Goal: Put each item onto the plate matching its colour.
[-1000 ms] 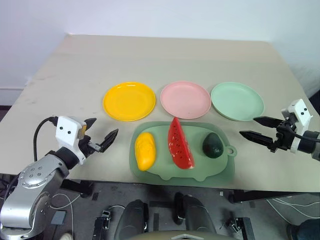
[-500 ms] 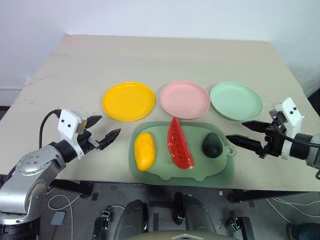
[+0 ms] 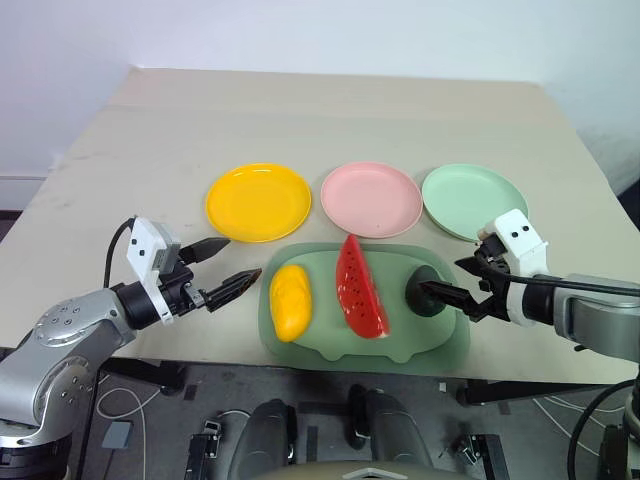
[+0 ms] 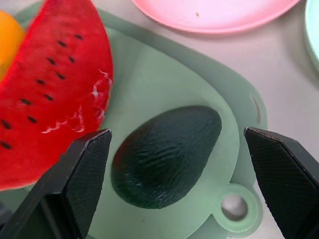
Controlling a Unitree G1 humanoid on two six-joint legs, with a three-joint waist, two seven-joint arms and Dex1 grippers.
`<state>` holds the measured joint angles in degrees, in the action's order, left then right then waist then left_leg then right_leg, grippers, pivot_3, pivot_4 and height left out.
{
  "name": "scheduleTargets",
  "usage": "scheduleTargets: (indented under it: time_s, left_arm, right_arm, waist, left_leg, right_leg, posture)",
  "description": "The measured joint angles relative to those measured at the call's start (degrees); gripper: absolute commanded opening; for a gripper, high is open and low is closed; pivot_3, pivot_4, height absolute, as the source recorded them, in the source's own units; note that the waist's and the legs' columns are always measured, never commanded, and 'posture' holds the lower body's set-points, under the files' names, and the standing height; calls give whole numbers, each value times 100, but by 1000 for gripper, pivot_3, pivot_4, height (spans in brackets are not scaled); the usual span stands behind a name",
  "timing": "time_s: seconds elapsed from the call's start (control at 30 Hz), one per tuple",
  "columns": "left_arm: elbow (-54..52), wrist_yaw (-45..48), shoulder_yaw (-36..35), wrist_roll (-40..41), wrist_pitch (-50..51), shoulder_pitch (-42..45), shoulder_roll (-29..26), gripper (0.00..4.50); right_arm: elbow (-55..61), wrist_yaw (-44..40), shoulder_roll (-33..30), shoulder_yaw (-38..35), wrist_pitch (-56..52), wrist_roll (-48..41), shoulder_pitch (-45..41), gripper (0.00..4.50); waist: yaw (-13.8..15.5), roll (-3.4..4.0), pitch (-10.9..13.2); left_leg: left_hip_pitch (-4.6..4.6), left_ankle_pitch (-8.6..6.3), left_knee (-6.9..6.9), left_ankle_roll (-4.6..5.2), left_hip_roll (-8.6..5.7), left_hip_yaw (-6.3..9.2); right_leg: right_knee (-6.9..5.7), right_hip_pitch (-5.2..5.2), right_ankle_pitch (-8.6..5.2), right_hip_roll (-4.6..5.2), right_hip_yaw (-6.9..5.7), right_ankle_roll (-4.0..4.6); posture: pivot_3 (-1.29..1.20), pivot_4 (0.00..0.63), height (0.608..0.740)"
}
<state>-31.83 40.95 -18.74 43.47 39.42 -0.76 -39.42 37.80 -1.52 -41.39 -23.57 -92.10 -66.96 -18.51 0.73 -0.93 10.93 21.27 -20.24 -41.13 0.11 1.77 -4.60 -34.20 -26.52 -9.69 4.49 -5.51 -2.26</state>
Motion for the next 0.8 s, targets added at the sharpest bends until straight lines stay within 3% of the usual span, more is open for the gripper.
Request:
scheduleTargets:
  time_s: [0.3, 0.67, 0.8]
  left_arm:
    - [-228, -164, 8, 101, 6, -227, 44, 4500]
    - [-309, -310, 5, 108, 6, -316, 60, 4500]
    - [-309, -337, 4, 108, 5, -321, 59, 4500]
  right_arm:
    - [-227, 872, 416, 560, -1, -205, -46, 4465]
    - [-329, 1141, 280, 1154, -2, 106, -47, 4465]
    - [-331, 1130, 288, 1174, -2, 213, -52, 3617]
  waist:
    - [0, 1, 0]
    - [-2, 1, 1]
    - [-2, 1, 1]
  left_leg:
    - [2, 0, 0, 0, 1, 0]
    - [4, 0, 2, 0, 1, 1]
    - [4, 0, 2, 1, 2, 1]
  right_leg:
    - [1, -1, 0, 1, 0, 0]
    - [3, -4, -1, 0, 0, 0]
    - [4, -4, -1, 0, 0, 0]
  posture:
    - [0, 150, 740]
    - [0, 150, 740]
    - [0, 150, 740]
